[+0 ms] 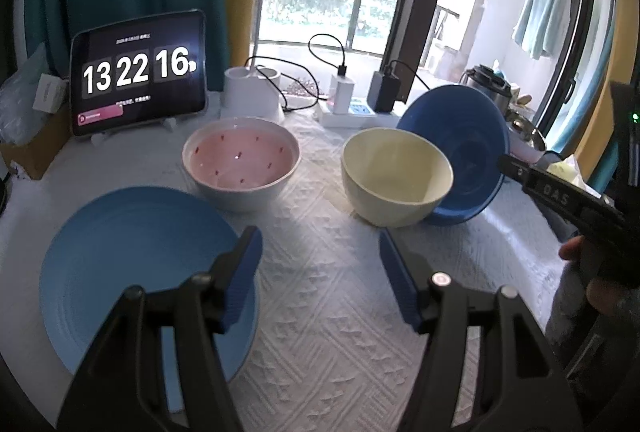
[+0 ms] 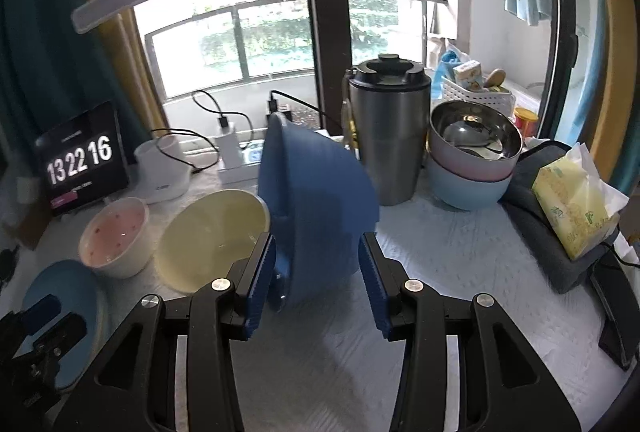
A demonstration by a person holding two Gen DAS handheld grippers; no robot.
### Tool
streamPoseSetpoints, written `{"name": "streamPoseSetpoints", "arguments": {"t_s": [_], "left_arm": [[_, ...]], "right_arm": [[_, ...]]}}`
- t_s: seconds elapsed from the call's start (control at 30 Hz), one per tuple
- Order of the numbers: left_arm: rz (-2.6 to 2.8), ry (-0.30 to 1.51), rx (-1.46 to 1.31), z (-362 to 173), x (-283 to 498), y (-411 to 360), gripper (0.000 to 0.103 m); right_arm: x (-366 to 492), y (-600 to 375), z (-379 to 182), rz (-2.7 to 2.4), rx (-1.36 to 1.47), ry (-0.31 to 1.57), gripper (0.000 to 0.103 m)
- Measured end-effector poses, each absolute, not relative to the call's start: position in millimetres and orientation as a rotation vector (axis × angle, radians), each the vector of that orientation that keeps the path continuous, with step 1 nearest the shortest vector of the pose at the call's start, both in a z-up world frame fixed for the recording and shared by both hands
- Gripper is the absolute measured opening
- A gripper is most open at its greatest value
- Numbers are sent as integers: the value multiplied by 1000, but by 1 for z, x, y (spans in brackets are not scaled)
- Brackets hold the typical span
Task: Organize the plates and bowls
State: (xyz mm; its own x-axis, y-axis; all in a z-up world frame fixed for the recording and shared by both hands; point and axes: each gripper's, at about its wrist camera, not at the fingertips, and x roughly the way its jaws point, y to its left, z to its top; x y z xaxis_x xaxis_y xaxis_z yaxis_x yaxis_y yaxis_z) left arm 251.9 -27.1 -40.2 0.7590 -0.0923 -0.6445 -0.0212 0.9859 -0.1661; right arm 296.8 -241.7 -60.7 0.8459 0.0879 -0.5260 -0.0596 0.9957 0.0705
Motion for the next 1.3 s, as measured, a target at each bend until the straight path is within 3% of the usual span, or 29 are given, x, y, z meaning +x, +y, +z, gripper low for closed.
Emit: {"name": "streamPoseSetpoints", "arguments": {"t_s": [0.17, 0.23, 0.27, 0.3, 0.4, 1.3], "left_arm": [[-38, 716, -156, -42, 256, -35, 63], [-37, 717, -152, -42, 258, -38, 63], [-40, 717, -152, -42, 259, -41, 63], [-45, 715, -150, -42, 259, -44, 63], [-60, 706, -137, -40, 259, -53, 63], [-265, 686, -39, -46, 272, -166, 63]], "right_arm": [[308, -245, -67, 82, 43, 571, 45], [309, -247, -68, 105, 54, 573, 37], [309, -248, -70, 116, 55, 577, 25], [310, -247, -70, 110, 49, 580, 19], [310, -252, -73, 101, 47, 582, 16], [256, -380, -96, -47, 200, 629, 7]]}}
